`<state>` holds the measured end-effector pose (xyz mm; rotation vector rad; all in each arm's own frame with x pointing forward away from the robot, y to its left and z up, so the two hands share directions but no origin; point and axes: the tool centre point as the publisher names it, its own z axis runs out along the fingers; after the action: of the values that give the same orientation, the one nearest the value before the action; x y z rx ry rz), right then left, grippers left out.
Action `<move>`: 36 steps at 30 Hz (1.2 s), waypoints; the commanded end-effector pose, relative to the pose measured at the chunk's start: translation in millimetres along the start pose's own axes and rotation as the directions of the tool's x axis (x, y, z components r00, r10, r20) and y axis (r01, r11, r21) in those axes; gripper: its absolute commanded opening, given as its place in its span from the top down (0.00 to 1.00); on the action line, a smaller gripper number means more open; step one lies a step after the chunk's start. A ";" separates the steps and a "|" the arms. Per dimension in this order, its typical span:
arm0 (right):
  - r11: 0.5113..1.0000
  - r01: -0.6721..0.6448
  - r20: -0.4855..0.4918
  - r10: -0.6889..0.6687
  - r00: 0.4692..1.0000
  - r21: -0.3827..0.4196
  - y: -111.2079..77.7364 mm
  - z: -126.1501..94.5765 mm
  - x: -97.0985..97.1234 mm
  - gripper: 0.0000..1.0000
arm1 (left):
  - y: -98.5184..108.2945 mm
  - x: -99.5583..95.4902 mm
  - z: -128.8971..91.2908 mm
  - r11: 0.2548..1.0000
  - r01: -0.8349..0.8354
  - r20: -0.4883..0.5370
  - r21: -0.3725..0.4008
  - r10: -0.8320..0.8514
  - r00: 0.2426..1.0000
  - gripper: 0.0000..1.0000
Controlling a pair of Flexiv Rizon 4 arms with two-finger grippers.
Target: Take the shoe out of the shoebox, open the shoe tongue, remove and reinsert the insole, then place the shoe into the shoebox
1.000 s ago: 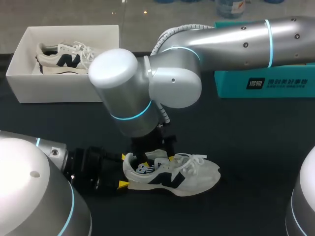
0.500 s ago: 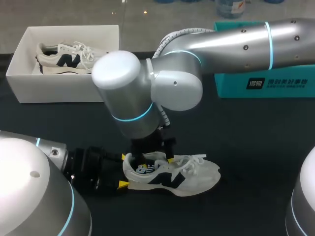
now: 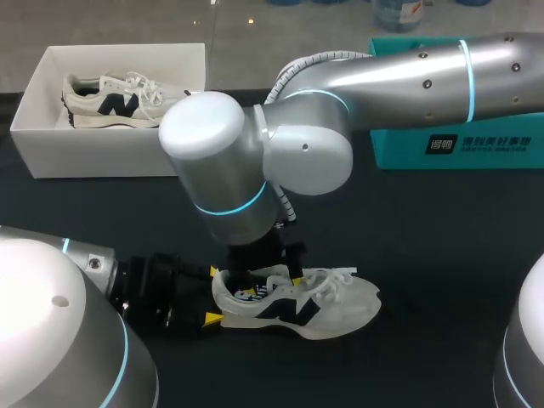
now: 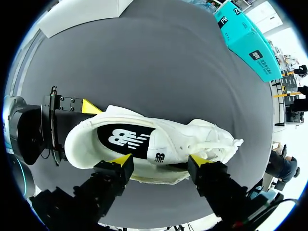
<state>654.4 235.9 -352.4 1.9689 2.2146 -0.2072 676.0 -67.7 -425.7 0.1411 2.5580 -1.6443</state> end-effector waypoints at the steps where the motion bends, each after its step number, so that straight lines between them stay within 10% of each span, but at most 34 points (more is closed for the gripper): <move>1: 0.921 -0.389 0.001 0.390 0.921 -0.011 -7.0 0.3 3.4 0.24 | 2.5 0.2 2.0 1.000 -0.001 -0.001 -0.002 0.001 1.000 1.00; 36: 0.923 -0.384 0.075 0.384 0.920 -0.011 3.2 23.3 5.0 0.27 | 2.5 0.2 2.0 1.000 -0.001 -0.001 -0.002 0.001 1.000 1.00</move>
<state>662.3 230.4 -371.1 1.9532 2.1775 -0.2906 676.0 -67.7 -425.7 0.1411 2.5579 -1.6443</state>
